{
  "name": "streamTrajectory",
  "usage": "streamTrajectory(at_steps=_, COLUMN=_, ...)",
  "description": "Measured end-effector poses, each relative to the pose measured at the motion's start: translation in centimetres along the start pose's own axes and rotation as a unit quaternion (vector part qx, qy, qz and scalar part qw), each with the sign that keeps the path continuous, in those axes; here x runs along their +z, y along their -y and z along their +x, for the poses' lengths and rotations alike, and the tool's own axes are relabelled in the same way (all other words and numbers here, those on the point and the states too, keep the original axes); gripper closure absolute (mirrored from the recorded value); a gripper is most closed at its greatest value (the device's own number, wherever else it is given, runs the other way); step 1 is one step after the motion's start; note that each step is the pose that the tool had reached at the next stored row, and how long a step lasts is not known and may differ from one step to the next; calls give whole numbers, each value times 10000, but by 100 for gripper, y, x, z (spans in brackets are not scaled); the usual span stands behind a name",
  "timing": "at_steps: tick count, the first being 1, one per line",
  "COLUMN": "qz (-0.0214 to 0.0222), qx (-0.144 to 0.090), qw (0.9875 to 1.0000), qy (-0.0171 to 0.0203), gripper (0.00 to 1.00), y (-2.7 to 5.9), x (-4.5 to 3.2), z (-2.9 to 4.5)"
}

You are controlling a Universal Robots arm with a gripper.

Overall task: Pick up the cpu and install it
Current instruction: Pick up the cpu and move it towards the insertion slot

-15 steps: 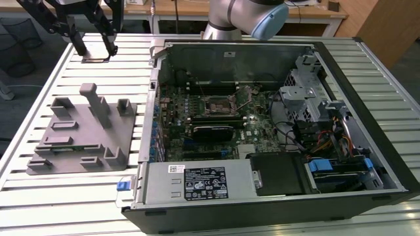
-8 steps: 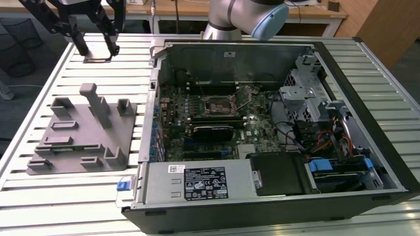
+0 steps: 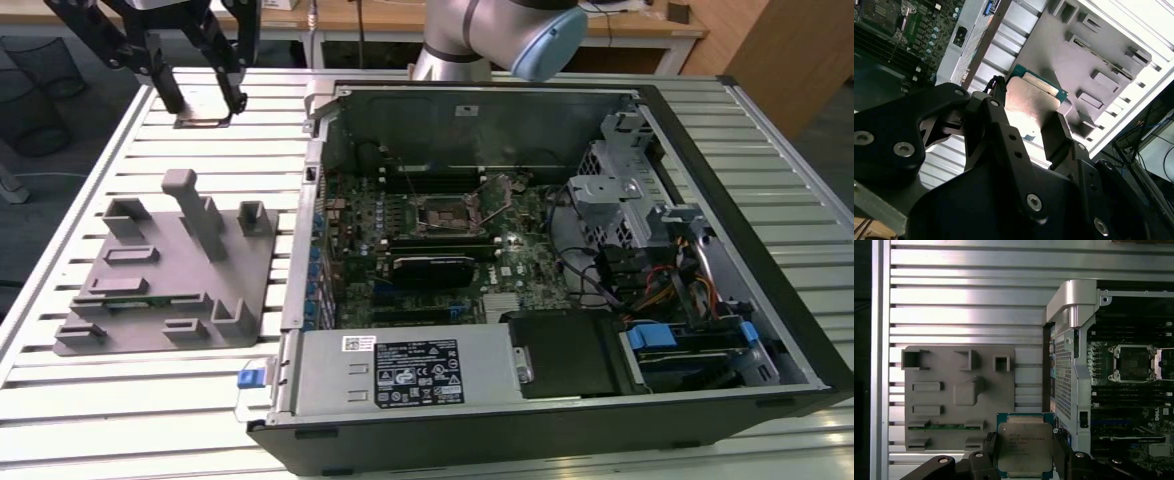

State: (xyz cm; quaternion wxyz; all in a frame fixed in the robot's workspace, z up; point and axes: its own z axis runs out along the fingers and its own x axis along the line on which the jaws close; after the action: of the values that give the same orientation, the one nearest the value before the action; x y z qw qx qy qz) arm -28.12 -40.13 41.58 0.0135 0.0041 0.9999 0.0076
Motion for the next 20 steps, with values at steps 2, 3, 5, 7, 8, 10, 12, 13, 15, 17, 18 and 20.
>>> streamTrajectory(at_steps=2, qz=0, qx=0, qw=10000, qy=0, gripper=47, y=0, x=0, z=-8)
streamTrajectory(at_steps=3, qz=0, qx=0, qw=10000, qy=0, gripper=47, y=0, x=0, z=-13)
streamTrajectory(at_steps=5, qz=0, qx=0, qw=10000, qy=0, gripper=47, y=0, x=0, z=-23)
streamTrajectory(at_steps=7, qz=0, qx=0, qw=10000, qy=0, gripper=47, y=0, x=1, z=-33)
streamTrajectory(at_steps=8, qz=0, qx=0, qw=10000, qy=0, gripper=47, y=0, x=1, z=-39)
streamTrajectory(at_steps=10, qz=0, qx=0, qw=10000, qy=0, gripper=47, y=0, x=1, z=-52)
streamTrajectory(at_steps=12, qz=0, qx=0, qw=10000, qy=0, gripper=47, y=-1, x=2, z=-63)
streamTrajectory(at_steps=13, qz=0, qx=0, qw=10000, qy=0, gripper=47, y=0, x=2, z=-69)
streamTrajectory(at_steps=15, qz=0, qx=0, qw=10000, qy=0, gripper=47, y=-1, x=2, z=-78)
streamTrajectory(at_steps=17, qz=0, qx=0, qw=10000, qy=0, gripper=47, y=-1, x=3, z=-93)
streamTrajectory(at_steps=18, qz=0, qx=0, qw=10000, qy=0, gripper=47, y=-1, x=3, z=-104)
streamTrajectory(at_steps=20, qz=0, qx=0, qw=10000, qy=0, gripper=47, y=-1, x=4, z=-136)
